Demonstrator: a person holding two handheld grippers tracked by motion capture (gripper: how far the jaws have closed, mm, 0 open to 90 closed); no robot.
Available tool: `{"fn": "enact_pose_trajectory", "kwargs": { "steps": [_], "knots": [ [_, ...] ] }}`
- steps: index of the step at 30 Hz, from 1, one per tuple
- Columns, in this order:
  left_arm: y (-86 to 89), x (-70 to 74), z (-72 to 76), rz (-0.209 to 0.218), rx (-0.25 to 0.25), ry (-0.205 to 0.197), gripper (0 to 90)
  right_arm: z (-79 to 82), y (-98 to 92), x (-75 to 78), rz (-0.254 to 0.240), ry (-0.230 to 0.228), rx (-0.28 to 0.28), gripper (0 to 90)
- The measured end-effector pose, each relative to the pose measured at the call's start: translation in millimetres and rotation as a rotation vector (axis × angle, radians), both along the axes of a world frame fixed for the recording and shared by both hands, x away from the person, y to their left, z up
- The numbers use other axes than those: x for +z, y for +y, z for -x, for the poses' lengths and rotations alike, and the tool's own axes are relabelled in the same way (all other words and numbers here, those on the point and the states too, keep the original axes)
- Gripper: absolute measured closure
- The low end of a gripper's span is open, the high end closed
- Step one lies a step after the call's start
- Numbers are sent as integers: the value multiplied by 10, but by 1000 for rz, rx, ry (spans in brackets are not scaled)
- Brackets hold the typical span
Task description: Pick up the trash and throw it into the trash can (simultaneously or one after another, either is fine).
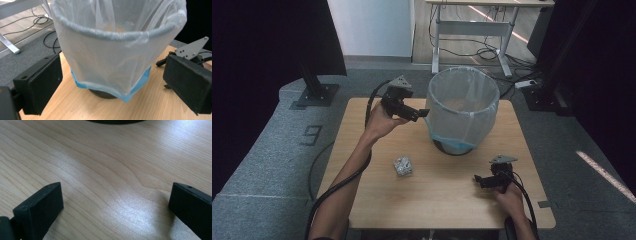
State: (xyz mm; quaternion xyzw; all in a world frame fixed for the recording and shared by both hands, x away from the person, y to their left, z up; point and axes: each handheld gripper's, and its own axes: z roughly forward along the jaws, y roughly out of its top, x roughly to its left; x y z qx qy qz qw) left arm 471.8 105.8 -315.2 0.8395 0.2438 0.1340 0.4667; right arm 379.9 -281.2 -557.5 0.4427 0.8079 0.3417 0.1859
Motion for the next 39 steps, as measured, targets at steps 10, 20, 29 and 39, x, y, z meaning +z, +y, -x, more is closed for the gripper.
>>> {"fn": "enact_pose_trajectory", "kwargs": {
  "steps": [10, 20, 29, 39],
  "knots": [
    [166, -278, 78, 4, -9, 21, 0, 4, 5, 0, 0, -1, -3, 0],
    [326, -573, 143, 29, -1, 51, 0, 3, 5, -1, -1, -2, -3, 0],
    [431, -824, 226, 20, 2, 56, 0, 6, 7, 0, -1, 0, -4, 0],
    [486, -1129, 315, -8, 12, 49, 0, 6, 8, -2, -2, -2, -5, 0]
  ]
}}
